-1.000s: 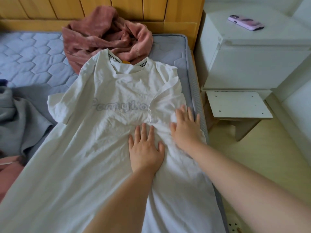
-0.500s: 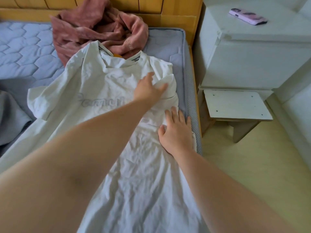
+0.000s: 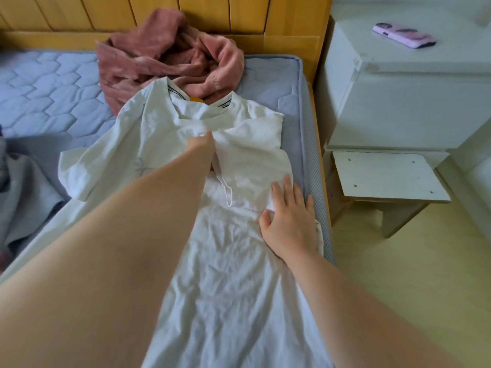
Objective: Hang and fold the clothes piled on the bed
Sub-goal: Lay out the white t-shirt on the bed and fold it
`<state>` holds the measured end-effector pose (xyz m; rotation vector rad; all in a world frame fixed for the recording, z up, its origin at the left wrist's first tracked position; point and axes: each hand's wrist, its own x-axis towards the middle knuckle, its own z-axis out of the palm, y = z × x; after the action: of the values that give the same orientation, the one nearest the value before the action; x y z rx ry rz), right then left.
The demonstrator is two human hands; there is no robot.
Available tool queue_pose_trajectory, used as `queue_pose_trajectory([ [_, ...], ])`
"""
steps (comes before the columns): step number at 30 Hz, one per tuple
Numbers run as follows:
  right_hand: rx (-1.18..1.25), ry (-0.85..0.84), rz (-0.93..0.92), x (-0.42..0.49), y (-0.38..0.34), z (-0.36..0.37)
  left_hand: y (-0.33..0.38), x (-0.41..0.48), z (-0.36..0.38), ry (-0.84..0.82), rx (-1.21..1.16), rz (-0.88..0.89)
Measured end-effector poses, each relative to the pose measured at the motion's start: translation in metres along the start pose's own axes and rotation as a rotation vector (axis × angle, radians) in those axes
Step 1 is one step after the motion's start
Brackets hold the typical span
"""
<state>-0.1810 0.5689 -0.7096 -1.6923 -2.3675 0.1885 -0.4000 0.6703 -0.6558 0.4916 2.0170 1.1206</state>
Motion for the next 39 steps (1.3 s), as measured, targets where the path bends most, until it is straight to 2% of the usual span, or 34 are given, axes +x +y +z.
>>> queue_pose_trajectory([
  [4,0.014,-0.017,-0.01,0.0,0.0,-0.002,-0.02,-0.044,-0.007,-0.211,-0.133,-0.116],
  [7,-0.027,-0.078,-0.015,-0.001,0.0,-0.003,-0.039,-0.068,-0.01,-0.358,-0.015,-0.152],
  [9,-0.071,-0.136,-0.024,0.002,0.001,-0.003,-0.048,-0.081,-0.01,-0.327,0.039,-0.163],
  [11,-0.099,-0.206,-0.024,0.005,0.001,-0.007,-0.055,-0.092,-0.011,-0.255,-0.02,-0.138],
  [13,-0.15,-0.201,-0.035,0.003,-0.001,-0.013,-0.06,-0.104,-0.015,-0.106,-0.022,0.051],
  [15,-0.176,-0.074,-0.112,-0.011,-0.011,-0.018,-0.074,-0.117,-0.025,0.01,0.456,0.461],
  [17,-0.186,-0.085,-0.213,-0.023,-0.018,-0.018,-0.086,-0.127,-0.039,-0.057,0.979,0.801],
  [18,-0.186,-0.153,-0.221,-0.025,-0.019,-0.019,-0.093,-0.128,-0.046,-0.137,1.174,0.875],
  [19,-0.175,-0.253,-0.181,-0.024,-0.02,-0.022,-0.101,-0.125,-0.054,-0.218,1.307,0.875],
  [21,-0.201,-0.354,-0.131,-0.018,-0.026,-0.031,-0.11,-0.122,-0.074,-0.294,1.386,0.8],
  [25,-0.165,-0.39,-0.126,-0.021,-0.062,-0.04,-0.125,-0.126,-0.109,-0.249,1.383,0.773],
  [29,-0.091,-0.408,-0.176,-0.037,-0.112,-0.028,-0.149,-0.133,-0.148,-0.076,1.357,0.751],
  [32,0.064,-0.459,-0.12,-0.04,-0.155,-0.014,-0.167,-0.13,-0.18,0.019,1.249,0.628],
  [34,0.192,-0.502,0.042,-0.035,-0.174,-0.007,-0.171,-0.131,-0.192,-0.01,1.064,0.536],
  [36,0.185,-0.546,0.124,-0.03,-0.18,-0.003,-0.168,-0.13,-0.197,0.024,0.806,0.475],
  [39,0.123,-0.609,0.131,-0.024,-0.179,0.001,-0.143,-0.126,-0.211,0.244,0.284,0.393],
])
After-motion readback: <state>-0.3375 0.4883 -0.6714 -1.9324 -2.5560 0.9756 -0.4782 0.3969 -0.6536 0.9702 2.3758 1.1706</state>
